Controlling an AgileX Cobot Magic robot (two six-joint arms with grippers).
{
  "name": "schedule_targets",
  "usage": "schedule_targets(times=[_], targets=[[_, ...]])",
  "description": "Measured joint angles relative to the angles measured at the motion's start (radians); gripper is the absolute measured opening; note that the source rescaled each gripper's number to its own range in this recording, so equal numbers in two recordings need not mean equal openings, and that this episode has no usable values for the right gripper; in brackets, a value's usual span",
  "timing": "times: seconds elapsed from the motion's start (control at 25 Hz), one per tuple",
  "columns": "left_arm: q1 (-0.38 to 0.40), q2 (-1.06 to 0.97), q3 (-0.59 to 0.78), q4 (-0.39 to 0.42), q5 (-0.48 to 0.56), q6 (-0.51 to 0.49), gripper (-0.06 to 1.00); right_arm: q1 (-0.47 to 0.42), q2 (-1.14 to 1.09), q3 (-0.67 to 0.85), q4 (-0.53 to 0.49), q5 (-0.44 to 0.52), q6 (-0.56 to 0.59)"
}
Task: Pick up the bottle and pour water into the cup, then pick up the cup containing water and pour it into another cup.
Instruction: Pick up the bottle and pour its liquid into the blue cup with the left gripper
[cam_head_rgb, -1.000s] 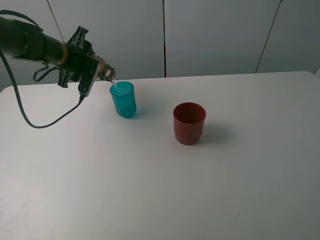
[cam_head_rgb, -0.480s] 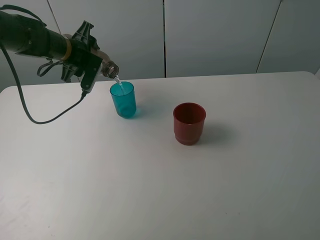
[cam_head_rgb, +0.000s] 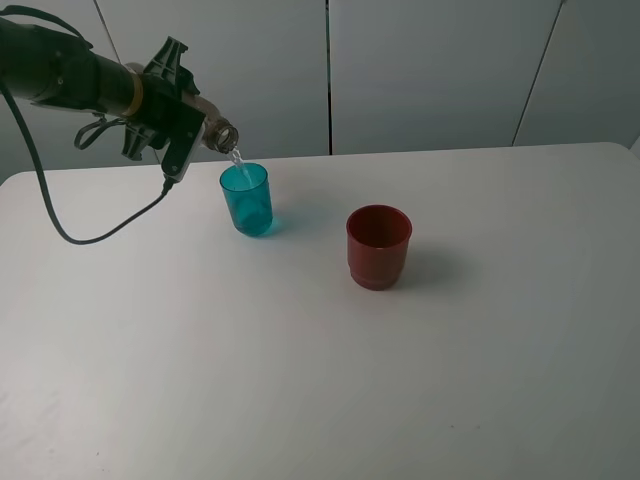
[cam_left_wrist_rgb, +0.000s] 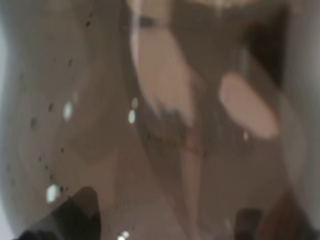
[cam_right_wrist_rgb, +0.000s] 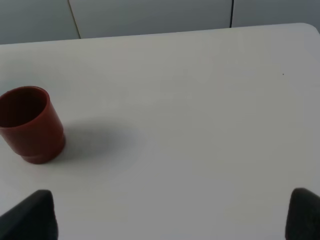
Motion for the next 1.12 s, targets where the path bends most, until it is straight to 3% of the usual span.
schedule_targets(times=[1.12], targets=[[0.000,0.000,0.000,0.063,0.013,0.103,0.03,0.000,0.000,0.000,0.000,0.000,0.000]])
